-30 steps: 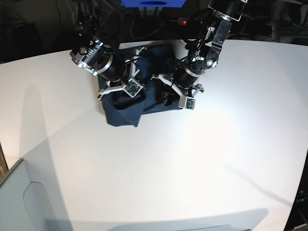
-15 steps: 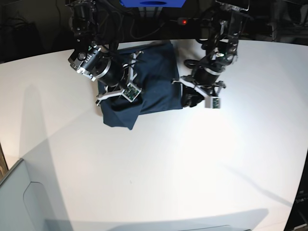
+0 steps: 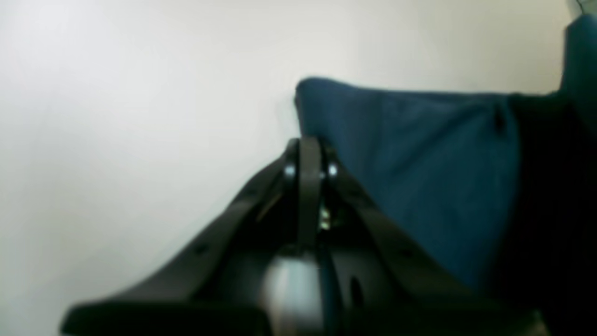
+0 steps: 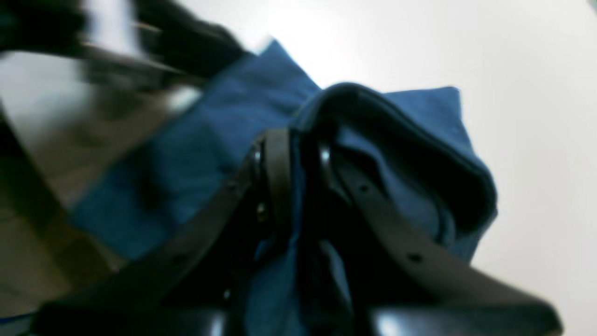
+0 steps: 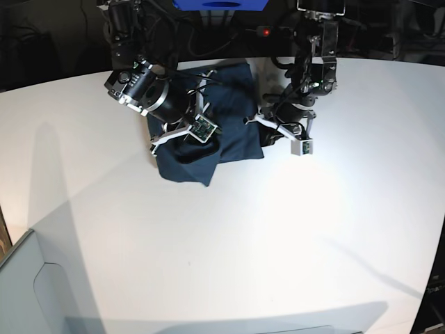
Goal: Fold the T-shirt properly
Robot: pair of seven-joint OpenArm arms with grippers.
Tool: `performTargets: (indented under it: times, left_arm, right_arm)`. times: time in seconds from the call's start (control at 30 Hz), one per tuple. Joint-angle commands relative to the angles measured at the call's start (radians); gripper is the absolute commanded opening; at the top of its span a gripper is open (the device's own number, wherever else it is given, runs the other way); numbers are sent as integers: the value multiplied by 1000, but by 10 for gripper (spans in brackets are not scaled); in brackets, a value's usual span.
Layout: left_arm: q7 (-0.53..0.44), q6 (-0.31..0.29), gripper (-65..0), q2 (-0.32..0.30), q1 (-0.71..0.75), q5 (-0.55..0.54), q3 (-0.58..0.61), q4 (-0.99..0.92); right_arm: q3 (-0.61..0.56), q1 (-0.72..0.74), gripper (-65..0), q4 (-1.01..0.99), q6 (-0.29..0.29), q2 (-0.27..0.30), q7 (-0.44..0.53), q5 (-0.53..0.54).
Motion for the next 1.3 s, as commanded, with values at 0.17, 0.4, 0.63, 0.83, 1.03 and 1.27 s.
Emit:
performTargets:
  times: [0.17, 0.4, 0.63, 0.83, 1.03, 1.27]
  left_arm:
    - [14, 14, -650, 0, -20, 13, -2, 8]
    - [15, 14, -650, -2, -31, 13, -2, 1]
    - [15, 14, -650, -2, -31, 13, -2, -2]
    - [15, 14, -650, -2, -31, 13, -2, -2]
    - [15, 14, -650, -6, -31, 13, -2, -1]
    - [20, 14, -650, -22, -20, 6, -11, 36]
  right_arm:
    - [1, 13, -650, -65, 11, 14, 26, 13]
    - [-45, 12, -650, -88, 11, 14, 26, 13]
    - [-73, 42, -649, -151, 11, 13, 26, 13]
    - [-78, 52, -556, -156, 11, 13, 18, 13]
    - [-113, 21, -258, -59, 11, 34, 26, 14]
    - [7, 2, -231, 87, 11, 33, 15, 16]
